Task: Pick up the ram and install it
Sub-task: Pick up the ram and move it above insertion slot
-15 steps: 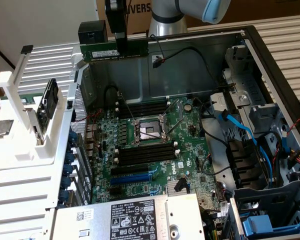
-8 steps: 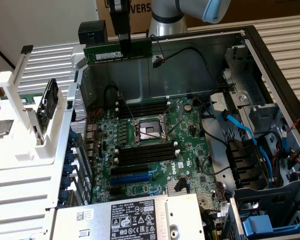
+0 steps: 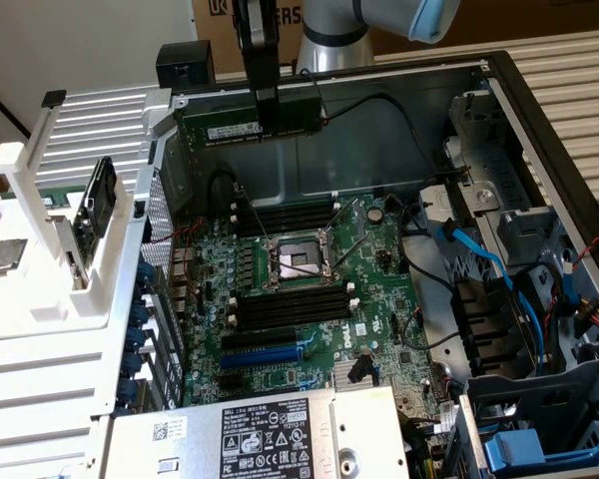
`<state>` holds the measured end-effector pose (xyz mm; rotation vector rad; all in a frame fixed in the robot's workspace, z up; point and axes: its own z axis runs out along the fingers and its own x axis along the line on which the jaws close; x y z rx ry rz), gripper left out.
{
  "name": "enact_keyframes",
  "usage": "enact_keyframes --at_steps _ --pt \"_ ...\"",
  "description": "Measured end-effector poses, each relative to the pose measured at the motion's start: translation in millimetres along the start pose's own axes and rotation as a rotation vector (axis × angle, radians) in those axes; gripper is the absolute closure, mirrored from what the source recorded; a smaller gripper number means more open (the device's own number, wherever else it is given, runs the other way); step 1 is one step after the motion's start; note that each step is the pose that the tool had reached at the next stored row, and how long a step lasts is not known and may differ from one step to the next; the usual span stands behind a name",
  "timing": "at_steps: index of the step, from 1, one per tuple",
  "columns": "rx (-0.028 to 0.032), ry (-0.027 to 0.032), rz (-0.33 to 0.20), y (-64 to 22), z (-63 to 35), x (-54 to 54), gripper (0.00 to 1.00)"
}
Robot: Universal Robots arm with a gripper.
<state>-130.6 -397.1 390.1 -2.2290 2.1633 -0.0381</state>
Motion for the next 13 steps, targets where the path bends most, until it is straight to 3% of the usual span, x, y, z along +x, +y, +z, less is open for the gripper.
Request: enact_keyframes --at_steps 8,13 --pt "0.0009 -0.0008 -0.001 -1.8 5.5 1.2 0.87" --pt "0.0012 -0.0098 0.000 -6.5 17.1 2.0 0.87"
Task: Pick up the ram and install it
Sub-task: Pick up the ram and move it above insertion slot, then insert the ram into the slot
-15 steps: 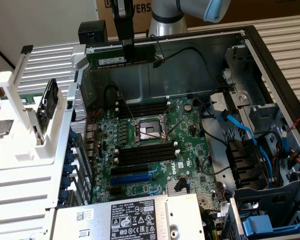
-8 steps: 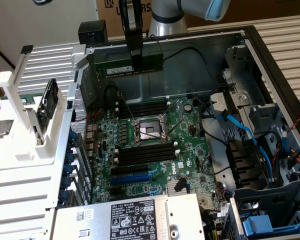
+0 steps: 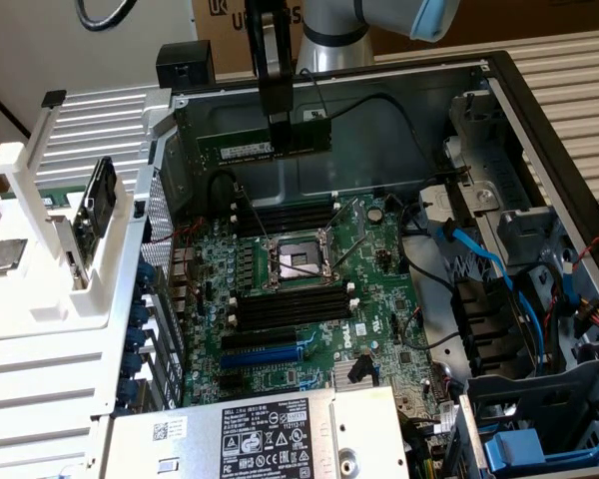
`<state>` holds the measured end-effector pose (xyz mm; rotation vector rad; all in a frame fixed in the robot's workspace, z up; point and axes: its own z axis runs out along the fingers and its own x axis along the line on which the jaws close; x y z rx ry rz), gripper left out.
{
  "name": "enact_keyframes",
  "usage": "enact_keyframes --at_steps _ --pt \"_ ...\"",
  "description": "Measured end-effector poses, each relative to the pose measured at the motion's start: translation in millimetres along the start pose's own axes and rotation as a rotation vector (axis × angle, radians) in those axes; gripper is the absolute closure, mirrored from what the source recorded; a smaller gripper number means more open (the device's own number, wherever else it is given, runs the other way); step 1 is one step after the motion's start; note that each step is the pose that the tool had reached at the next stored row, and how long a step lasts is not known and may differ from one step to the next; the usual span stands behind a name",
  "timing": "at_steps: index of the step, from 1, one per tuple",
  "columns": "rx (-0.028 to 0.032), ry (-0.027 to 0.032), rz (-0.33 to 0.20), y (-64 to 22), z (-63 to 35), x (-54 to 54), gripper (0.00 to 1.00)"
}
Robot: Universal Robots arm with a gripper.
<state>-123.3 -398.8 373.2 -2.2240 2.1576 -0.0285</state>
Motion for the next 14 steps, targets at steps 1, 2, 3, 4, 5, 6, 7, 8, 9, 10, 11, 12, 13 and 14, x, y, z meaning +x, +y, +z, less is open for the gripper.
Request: enact_keyframes --at_steps 1,2,3,4,5,6,7,8,9,10,11,12,13,14 --pt "0.0001 -0.0023 0.000 0.2 3.5 0.9 0.87" --pt "0.0001 -0.0046 0.000 0.4 7.1 2.2 0.87" --pt "0.0001 -0.0080 0.000 0.6 10.4 3.1 0.87" --pt "0.0002 -0.0085 0.000 0.6 10.3 3.1 0.87" --pt "0.0002 -0.0086 0.000 0.6 10.4 3.1 0.87" --pt "0.0001 -0.0086 0.000 0.6 10.4 3.1 0.87" --pt "0.0001 -0.0086 0.000 0.6 10.4 3.1 0.87" --pt "0.0002 -0.0086 0.000 0.5 10.4 3.1 0.87" --pt "0.0002 -0.0086 0.000 0.5 10.4 3.1 0.87" --pt "0.0001 -0.0086 0.000 0.6 10.4 3.1 0.87" --pt "0.0002 -0.0086 0.000 0.5 10.5 3.1 0.87" --pt "0.0002 -0.0086 0.000 0.5 10.4 3.1 0.87" --pt "0.0002 -0.0086 0.000 0.5 10.4 3.1 0.87" --pt "0.0002 -0.0086 0.000 0.6 10.4 3.1 0.87"
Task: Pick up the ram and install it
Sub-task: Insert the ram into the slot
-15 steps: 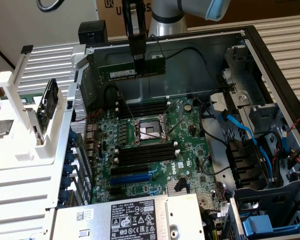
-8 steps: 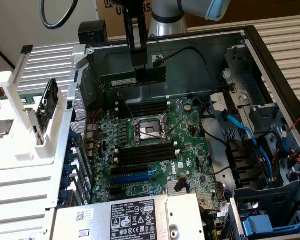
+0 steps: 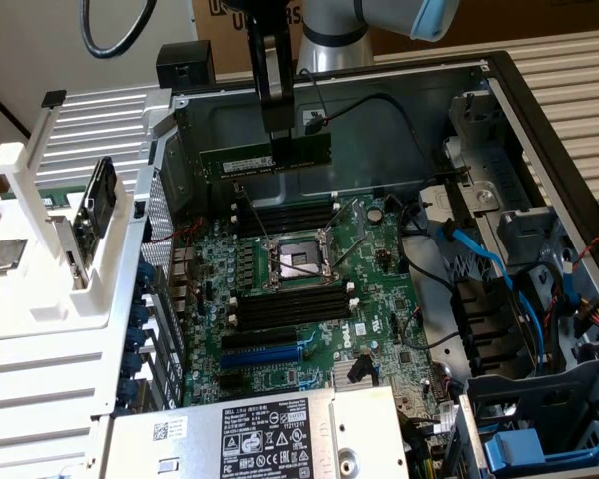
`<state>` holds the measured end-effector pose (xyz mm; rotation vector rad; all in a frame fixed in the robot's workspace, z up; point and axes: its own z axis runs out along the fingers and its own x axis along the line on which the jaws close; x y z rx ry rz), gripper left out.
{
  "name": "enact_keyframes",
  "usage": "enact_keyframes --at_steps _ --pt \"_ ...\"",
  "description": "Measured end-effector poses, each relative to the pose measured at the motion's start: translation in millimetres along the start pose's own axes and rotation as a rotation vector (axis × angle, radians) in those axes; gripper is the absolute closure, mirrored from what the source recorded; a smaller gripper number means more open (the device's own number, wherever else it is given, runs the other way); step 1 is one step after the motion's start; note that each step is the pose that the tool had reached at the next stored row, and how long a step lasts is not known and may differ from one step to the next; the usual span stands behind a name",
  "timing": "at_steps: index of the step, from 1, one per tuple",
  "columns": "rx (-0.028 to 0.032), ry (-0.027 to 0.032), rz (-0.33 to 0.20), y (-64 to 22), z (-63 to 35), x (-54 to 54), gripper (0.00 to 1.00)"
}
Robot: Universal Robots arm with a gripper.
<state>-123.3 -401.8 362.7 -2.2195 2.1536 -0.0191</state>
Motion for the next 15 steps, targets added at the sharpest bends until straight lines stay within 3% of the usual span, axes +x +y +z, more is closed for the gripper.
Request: enact_keyframes --at_steps 4,5,6,7,8,9,12,14,15 --pt "0.0000 -0.0001 0.000 0.0 0.2 0.0 0.87" --pt "0.0001 -0.0025 0.000 -0.2 0.4 0.3 0.87" --pt "-0.0023 -0.0088 0.000 -0.7 0.4 1.2 0.87" --pt "-0.0095 -0.0310 0.002 -1.0 0.2 3.9 0.87" --pt "-0.0129 -0.0420 0.002 -1.0 0.3 5.5 0.87" --pt "-0.0139 -0.0482 0.002 -0.9 0.3 6.9 0.87" --pt "-0.0230 -0.0507 0.003 -3.5 1.0 9.2 0.87" --pt "-0.0406 -0.0503 0.004 -9.5 4.1 9.9 0.87" --pt "-0.0410 -0.0487 0.004 -10.1 5.3 9.9 0.87"
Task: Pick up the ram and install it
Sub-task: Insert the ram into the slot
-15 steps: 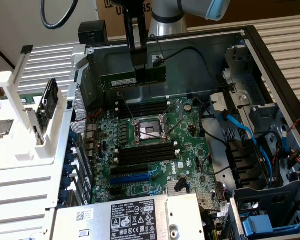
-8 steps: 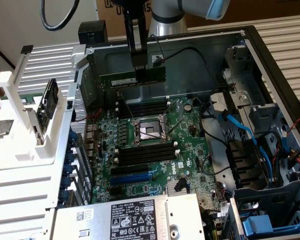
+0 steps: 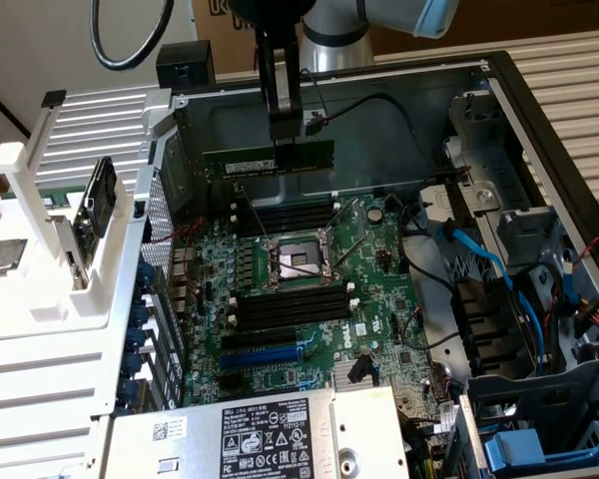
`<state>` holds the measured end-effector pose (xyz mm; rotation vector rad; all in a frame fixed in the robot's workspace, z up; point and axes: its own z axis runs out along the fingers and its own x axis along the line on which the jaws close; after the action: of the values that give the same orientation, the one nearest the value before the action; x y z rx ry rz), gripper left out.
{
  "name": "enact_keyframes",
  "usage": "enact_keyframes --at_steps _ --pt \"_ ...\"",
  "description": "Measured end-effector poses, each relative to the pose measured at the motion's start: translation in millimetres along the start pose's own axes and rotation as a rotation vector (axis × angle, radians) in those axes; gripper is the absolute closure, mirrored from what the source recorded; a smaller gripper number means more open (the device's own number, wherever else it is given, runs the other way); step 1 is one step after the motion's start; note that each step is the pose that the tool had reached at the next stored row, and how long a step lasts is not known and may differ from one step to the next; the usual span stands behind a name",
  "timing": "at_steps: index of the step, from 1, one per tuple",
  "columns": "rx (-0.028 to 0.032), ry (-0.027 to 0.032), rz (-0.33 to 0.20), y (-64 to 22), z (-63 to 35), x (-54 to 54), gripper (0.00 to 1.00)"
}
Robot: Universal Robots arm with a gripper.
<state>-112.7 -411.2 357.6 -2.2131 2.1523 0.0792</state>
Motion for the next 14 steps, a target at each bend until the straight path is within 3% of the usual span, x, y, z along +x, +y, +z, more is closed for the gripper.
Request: enact_keyframes --at_steps 1,2,6,7,14 --pt "-0.0004 0.0186 0.000 -0.1 3.9 0.3 0.87" --pt "-0.0008 0.0217 0.000 -0.2 4.5 0.4 0.87" --pt "-0.0011 0.0218 0.000 -0.7 7.3 1.2 0.87" --pt "-0.0011 0.0218 0.000 -0.7 14.4 1.7 0.87" --pt "-0.0011 0.0218 0.000 -1.1 27.3 2.7 0.87"
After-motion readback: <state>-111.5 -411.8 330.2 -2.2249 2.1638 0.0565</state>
